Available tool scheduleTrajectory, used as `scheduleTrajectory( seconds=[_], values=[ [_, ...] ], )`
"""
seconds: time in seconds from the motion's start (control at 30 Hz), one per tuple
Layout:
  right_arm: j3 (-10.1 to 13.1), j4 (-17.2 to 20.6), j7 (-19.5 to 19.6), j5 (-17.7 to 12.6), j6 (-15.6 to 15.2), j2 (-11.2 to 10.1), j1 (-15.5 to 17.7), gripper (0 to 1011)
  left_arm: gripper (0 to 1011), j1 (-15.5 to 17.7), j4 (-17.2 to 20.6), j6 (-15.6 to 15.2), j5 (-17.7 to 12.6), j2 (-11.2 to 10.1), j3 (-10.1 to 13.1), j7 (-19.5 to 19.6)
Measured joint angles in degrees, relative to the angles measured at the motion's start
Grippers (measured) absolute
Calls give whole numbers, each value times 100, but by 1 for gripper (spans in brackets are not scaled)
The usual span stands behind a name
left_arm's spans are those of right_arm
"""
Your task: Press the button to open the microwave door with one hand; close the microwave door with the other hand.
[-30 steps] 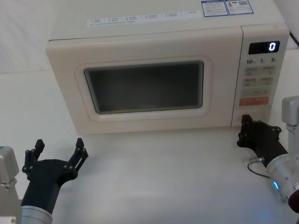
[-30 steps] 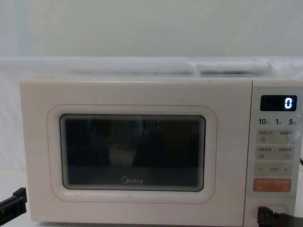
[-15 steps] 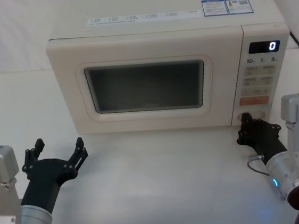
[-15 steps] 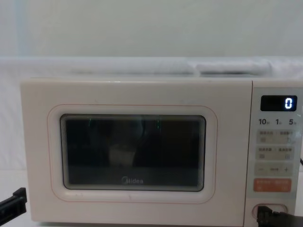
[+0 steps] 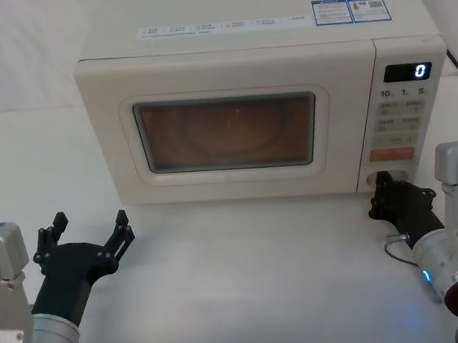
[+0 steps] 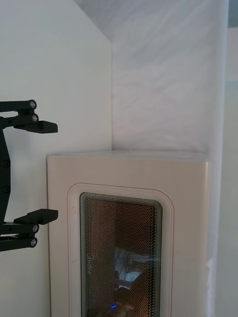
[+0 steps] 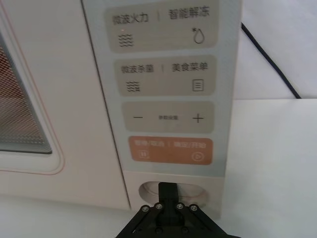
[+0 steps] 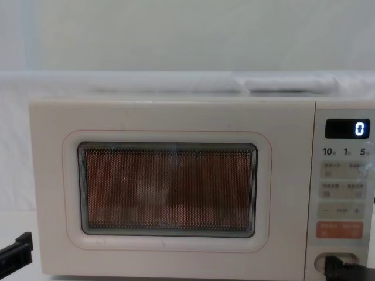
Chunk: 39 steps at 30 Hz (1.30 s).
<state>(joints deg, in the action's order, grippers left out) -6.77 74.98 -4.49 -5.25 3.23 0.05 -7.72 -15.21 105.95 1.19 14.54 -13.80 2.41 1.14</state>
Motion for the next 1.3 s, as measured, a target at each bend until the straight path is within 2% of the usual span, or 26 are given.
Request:
scheduleTrajectory(
  seconds=[0.97,1.17,1.3],
  values=[
    [75,-55,-1,5,16,-7,-70,0,1001,0,0,0,0,0,0,0],
    [74,70,-61,-21,-11,-50,27,0,1001,0,0,0,0,0,0,0],
    [64,320,-113,-36,-72,-112,215,0,1001,0,0,0,0,0,0,0]
  ],
)
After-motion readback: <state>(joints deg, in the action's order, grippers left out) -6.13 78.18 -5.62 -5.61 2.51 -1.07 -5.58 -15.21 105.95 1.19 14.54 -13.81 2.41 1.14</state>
